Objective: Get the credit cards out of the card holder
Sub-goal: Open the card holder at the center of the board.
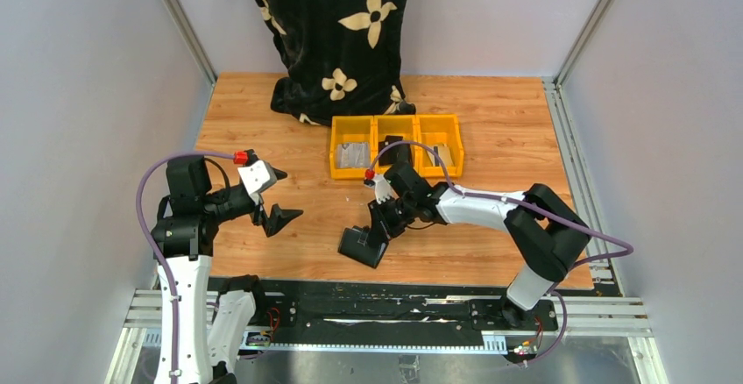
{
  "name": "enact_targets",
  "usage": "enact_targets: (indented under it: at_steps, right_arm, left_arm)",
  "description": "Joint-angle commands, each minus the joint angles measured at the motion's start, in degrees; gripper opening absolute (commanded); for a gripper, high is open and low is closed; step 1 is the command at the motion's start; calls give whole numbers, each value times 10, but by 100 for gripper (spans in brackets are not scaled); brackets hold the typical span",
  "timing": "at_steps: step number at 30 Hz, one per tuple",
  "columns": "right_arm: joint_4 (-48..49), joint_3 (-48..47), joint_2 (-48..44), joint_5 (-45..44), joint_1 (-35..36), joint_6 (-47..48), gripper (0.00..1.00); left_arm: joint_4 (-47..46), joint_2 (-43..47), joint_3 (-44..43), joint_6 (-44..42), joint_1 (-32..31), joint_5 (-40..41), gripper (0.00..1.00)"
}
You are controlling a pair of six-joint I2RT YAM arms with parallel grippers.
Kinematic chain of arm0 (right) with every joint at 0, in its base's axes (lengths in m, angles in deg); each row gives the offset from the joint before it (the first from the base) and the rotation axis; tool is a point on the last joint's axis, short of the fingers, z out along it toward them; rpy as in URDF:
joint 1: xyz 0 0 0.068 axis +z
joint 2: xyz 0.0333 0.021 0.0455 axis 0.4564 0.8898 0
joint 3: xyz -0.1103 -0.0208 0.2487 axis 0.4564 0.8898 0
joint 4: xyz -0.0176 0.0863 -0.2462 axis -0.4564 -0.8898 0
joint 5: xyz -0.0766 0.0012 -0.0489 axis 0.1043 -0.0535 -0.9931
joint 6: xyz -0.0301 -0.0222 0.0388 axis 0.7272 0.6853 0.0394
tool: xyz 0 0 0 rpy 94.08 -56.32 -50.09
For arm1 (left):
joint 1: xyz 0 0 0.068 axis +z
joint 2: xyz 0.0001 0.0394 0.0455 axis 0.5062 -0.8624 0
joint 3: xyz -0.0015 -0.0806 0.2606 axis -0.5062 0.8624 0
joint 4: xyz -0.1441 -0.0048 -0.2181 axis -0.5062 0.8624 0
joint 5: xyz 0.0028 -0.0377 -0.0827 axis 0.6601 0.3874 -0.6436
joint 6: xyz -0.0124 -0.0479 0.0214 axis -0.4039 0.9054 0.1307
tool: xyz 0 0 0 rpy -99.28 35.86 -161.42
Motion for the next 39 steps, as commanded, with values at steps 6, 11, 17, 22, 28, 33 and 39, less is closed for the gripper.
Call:
enact_targets:
  at_steps: [6,11,17,22,28,33,39]
  right_arm:
    - [58,3,-31,48,-5,-109,0]
    - [-63,-118,-90,-175,14,-226,0]
    - [-160,-242,-114,-454,86,-357,0]
    - [-215,-369,-54,-531,132,-421,0]
    - [-233,-485,11,-572,173,-455,0]
    - [-206,-508,37,-530,183,-487,0]
    - [-167,-494,27,-537,204,-515,0]
  left_arm:
    - [-3,9,-22,25,2,10,100]
    - [-15,2,-25,-3,2,64,100]
    - [-68,15,-46,98,1,75,100]
    - [-69,35,-74,163,-8,22,100]
    - [-71,57,-40,145,-13,4,100]
    - [-143,102,6,150,-13,34,100]
    - [-324,160,90,260,-14,60,100]
